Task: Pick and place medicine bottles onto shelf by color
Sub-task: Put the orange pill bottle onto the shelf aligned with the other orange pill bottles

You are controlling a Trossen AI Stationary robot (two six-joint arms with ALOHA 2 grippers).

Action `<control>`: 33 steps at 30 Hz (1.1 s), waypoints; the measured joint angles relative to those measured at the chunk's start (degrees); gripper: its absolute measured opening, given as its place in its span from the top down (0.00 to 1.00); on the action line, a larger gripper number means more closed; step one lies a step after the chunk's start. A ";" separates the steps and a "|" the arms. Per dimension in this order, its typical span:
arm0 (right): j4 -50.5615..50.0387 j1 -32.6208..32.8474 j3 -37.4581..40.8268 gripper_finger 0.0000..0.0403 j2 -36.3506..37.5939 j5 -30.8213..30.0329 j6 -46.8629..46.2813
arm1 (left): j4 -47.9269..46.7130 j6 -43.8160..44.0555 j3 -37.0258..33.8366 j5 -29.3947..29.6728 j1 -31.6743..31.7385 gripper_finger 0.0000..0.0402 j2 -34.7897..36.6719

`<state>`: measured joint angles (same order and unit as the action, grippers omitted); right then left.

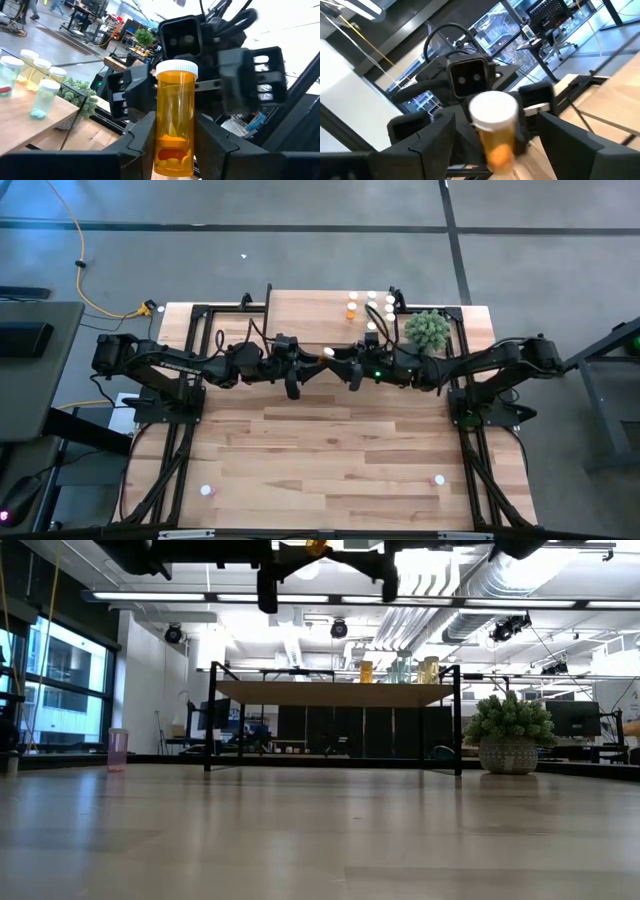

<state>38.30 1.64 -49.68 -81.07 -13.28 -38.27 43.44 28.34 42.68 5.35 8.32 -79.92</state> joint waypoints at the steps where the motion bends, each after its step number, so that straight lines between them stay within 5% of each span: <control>1: -0.53 0.01 -1.24 0.33 -0.74 0.04 1.09 | -0.11 -0.02 0.00 0.03 0.00 0.75 0.00; 15: -15.68 -0.14 -11.49 0.36 -2.04 -0.01 6.84 | -0.26 0.40 0.04 0.75 0.04 0.75 0.00; 33: -14.86 -0.91 -11.40 0.66 -1.22 -2.70 8.76 | 3.30 1.49 0.04 1.75 0.05 0.75 0.00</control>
<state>23.44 0.73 -61.08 -82.29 -15.99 -29.52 46.74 29.82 42.72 7.10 8.37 -79.92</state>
